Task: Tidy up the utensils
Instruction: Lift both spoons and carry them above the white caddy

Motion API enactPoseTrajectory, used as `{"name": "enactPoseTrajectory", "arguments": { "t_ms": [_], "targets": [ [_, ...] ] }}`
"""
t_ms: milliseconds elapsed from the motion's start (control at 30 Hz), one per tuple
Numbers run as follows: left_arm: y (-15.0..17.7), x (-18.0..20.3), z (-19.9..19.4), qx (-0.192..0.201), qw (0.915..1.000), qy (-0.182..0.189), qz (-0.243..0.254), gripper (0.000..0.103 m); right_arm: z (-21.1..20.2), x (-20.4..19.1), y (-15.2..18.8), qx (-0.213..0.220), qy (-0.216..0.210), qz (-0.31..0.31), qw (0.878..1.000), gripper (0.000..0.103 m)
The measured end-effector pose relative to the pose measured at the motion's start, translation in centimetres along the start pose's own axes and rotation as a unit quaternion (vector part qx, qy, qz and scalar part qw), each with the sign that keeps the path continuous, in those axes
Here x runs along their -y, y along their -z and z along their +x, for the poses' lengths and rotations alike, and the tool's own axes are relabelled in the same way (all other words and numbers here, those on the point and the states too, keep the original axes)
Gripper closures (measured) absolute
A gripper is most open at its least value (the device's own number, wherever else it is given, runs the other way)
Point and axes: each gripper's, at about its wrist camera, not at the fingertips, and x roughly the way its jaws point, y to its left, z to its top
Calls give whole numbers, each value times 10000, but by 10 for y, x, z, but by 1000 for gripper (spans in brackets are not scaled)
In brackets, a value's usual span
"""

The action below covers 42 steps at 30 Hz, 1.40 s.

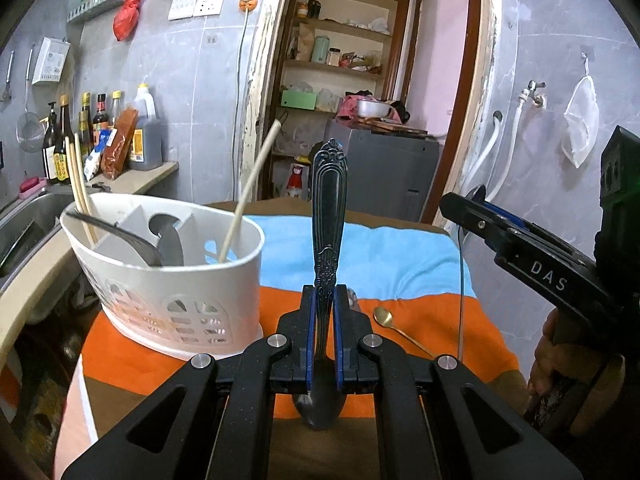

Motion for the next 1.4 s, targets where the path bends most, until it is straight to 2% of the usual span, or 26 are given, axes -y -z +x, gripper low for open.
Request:
{"name": "enactPoseTrajectory", "arguments": {
  "t_ms": [300, 533, 767, 1067, 1233, 1400],
  "targets": [
    [-35, -15, -34, 293, 9995, 80, -35, 98, -19, -21, -37, 421, -17, -46, 9991, 62],
    [-76, -41, -67, 511, 9986, 73, -116, 98, -26, -52, -74, 746, -55, -159, 9971, 62],
    [-103, -76, -92, 647, 9977, -9, -216, 98, -22, -87, -100, 1051, -180, -228, 9940, 62],
    [-121, -132, -113, 943, 9942, -408, -325, 98, -2, -120, -106, 1169, -395, -108, 9923, 62],
    [-121, -165, -101, 971, 9924, -471, -600, 98, 12, -129, -106, 1254, -464, -9, 9910, 62],
    [-117, -188, -84, 1015, 9906, -416, -815, 98, 26, -134, -93, 1360, -351, 17, 9901, 62]
  ]
}}
